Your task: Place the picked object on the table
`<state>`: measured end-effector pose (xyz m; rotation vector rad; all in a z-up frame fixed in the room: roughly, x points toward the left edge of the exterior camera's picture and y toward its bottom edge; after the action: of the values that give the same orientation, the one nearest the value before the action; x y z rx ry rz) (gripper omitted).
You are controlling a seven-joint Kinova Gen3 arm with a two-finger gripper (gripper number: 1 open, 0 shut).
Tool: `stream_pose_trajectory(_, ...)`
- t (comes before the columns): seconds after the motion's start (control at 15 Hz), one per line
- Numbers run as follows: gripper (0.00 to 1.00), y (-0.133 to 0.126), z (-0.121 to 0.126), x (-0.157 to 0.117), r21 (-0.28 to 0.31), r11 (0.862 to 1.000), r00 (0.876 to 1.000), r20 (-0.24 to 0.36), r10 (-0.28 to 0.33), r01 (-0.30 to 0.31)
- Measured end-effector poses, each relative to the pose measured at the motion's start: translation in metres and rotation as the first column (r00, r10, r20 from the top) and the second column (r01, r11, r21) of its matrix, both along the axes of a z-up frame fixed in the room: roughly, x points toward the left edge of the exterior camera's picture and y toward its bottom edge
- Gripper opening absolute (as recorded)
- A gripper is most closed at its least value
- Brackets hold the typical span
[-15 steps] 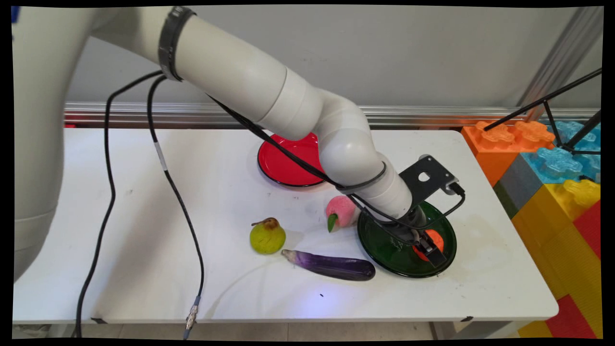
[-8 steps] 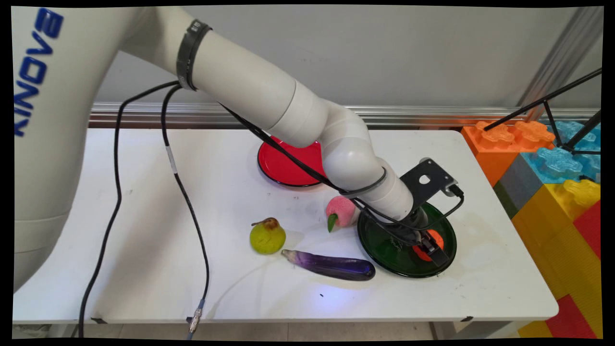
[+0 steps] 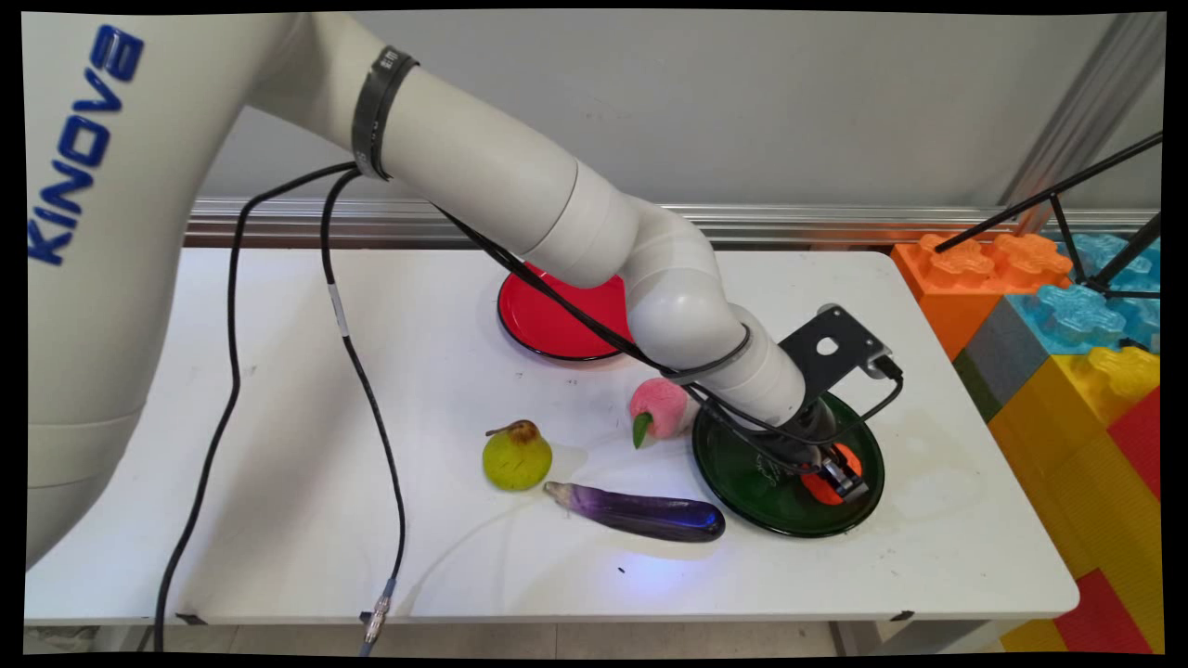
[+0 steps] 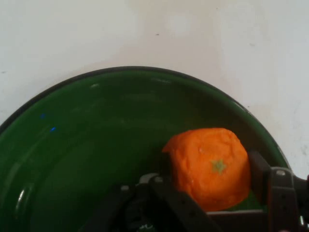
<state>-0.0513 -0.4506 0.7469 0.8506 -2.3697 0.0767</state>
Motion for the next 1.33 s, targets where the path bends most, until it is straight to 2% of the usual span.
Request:
stream_pose_trajectory(0.27, 0.00, 0.001, 0.006, -0.002, 0.004, 1.000, 1.000, -0.009, -0.002, 0.002)
stream_pose_trajectory(0.53, 0.00, -0.002, 0.032, 0.000, 0.006, 1.000, 1.000, 0.000, 0.014, -0.014)
stream_pose_trajectory(1.0, 0.00, -0.002, 0.132, 0.009, 0.002, 0.998, 0.997, 0.042, 0.062, -0.062)
stream_pose_trajectory(1.33, 0.00, 0.001, 0.201, 0.038, -0.020, 0.991, 0.986, 0.096, 0.133, -0.132)
